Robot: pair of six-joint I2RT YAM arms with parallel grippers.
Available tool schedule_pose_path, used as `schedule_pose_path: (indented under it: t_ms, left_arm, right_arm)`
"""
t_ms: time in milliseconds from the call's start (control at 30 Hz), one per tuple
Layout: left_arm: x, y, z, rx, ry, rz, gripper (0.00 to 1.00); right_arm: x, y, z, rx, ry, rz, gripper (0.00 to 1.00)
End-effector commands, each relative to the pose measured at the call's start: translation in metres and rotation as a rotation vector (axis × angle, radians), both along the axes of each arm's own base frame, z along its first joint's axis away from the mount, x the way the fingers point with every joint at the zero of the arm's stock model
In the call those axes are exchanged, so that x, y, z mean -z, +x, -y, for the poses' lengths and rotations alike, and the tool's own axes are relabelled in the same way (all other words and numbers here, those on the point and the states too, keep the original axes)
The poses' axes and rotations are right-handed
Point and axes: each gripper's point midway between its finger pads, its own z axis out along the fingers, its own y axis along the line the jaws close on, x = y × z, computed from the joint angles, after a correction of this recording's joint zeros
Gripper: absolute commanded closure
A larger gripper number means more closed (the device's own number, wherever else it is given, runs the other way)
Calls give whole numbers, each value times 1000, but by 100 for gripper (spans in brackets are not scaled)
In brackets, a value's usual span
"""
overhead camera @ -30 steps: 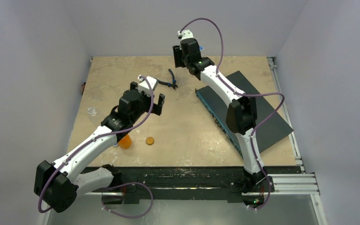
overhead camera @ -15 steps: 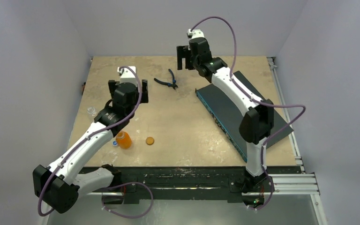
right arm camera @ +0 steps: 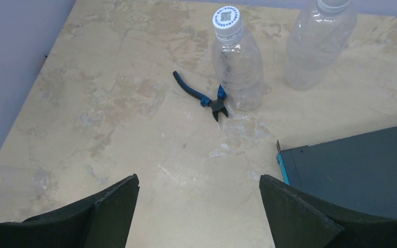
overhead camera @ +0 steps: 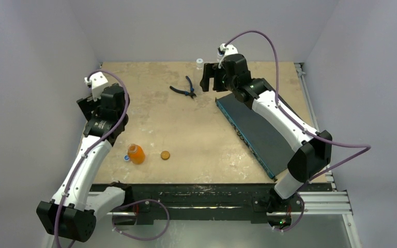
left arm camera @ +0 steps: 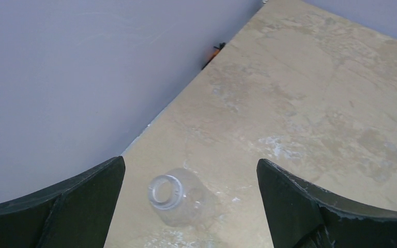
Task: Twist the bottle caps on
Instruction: Place the plastic bottle at the center of the board.
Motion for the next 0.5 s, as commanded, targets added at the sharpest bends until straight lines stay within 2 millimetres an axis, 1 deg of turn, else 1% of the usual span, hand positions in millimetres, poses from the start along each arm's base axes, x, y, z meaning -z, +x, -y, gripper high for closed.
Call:
schedule_pose_path:
  t_ms: [0, 67, 133, 200, 267, 400, 467]
  left_arm:
    - [-5, -16, -29, -98, -47, 28, 0]
    - [3, -16, -39, -108, -72, 28, 0]
    - [14, -13, -43, -113, -89, 13, 0]
    - [21, -5, -39, -83, -132, 39, 2]
    - [31, 0, -42, -74, -172, 59, 4]
    - [65, 4, -37, -69, -231, 36, 7]
    - [74, 5, -37, -71, -232, 55, 9]
  right_arm:
    - [-19, -11, -14, -70, 78, 33, 10]
    - [-17, -14, -15, -82, 78, 29, 10]
    - [-18, -15, -15, -88, 83, 31, 10]
    - [-19, -16, -16, -90, 83, 30, 10]
    - [-18, -21, -18, -110, 89, 23, 10]
    - [-19, -27, -21, -122, 89, 28, 10]
    - [-19, -28, -21, -123, 92, 33, 10]
